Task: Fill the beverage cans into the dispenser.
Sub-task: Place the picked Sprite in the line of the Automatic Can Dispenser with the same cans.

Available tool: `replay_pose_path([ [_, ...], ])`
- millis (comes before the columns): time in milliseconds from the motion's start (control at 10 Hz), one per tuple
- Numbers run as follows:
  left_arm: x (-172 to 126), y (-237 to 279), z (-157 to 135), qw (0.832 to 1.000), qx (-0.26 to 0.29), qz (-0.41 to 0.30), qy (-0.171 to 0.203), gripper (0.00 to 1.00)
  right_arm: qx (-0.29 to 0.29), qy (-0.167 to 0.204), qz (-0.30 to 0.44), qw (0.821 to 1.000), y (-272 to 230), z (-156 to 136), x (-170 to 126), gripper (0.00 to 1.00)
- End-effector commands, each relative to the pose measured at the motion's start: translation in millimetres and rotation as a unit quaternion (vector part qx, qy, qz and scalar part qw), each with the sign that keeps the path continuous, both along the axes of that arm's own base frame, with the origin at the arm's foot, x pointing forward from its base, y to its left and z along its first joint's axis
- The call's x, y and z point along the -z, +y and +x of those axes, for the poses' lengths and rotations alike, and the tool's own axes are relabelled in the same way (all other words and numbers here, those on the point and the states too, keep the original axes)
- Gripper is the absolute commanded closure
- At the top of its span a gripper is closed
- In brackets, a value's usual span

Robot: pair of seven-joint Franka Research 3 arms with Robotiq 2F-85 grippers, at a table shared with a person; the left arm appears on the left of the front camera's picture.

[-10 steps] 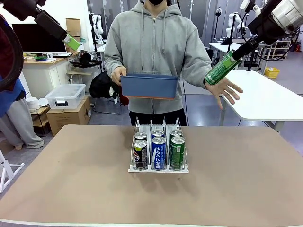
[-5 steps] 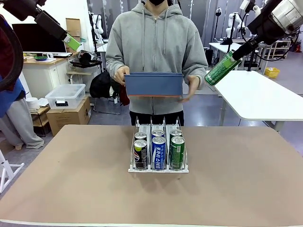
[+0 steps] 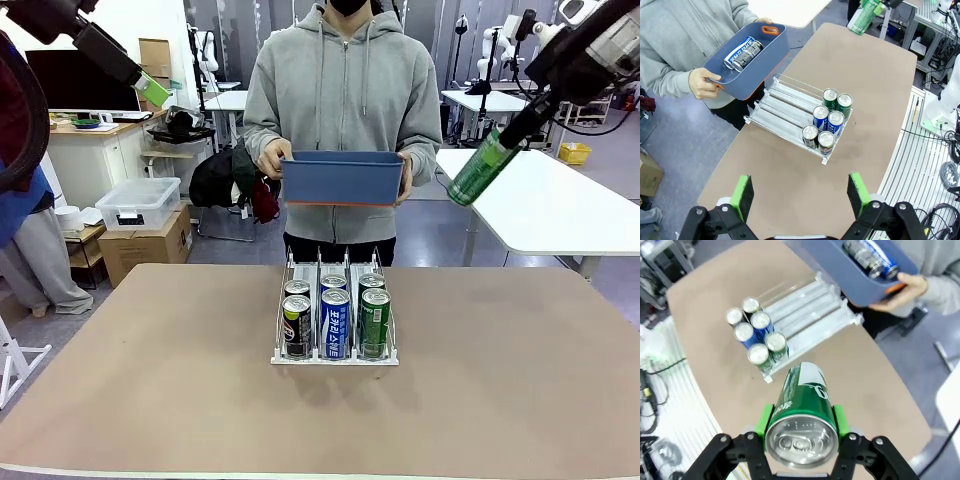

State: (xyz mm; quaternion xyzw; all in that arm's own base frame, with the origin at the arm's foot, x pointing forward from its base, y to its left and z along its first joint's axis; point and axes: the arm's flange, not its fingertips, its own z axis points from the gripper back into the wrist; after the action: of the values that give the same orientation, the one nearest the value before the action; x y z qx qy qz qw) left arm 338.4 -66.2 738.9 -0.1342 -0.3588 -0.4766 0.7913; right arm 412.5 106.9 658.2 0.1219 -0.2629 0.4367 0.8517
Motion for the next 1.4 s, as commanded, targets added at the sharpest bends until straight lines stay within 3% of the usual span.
replay_pose_path([
  [0, 1.3, 1.0, -0.9, 1.000, 0.002, -0.001, 0.004, 0.00, 0.045, 0.008, -0.029, 0.999, 19.8, -26.1, 19.7, 0.42],
  [100, 1.3, 1.0, -0.9, 1.000, 0.002, -0.001, 0.004, 0.00, 0.022, 0.010, -0.027, 0.999, 26.6, -31.4, 37.6, 0.42],
  [400, 1.3, 1.0, -0.9, 1.000, 0.002, -0.001, 0.004, 0.00, 0.060, 0.005, -0.021, 0.998, 53.6, -44.2, 88.3, 0.42],
  [600, 1.3, 1.0, -0.9, 1.000, 0.002, -0.001, 0.004, 0.00, 0.072, 0.011, -0.029, 0.997, 63.8, -50.9, 106.8, 0.42],
  [800, 1.3, 1.0, -0.9, 1.000, 0.002, -0.001, 0.004, 0.00, -0.020, 0.063, 0.024, 0.997, 64.4, -47.9, 117.1, 0.42],
  [900, 1.3, 1.0, -0.9, 1.000, 0.002, -0.001, 0.004, 0.00, 0.043, 0.029, -0.025, 0.998, 63.7, -48.9, 115.2, 0.42],
  [1300, 1.3, 1.0, -0.9, 1.000, 0.002, -0.001, 0.004, 0.00, 0.043, 0.029, -0.025, 0.998, 63.7, -48.9, 115.2, 0.42],
])
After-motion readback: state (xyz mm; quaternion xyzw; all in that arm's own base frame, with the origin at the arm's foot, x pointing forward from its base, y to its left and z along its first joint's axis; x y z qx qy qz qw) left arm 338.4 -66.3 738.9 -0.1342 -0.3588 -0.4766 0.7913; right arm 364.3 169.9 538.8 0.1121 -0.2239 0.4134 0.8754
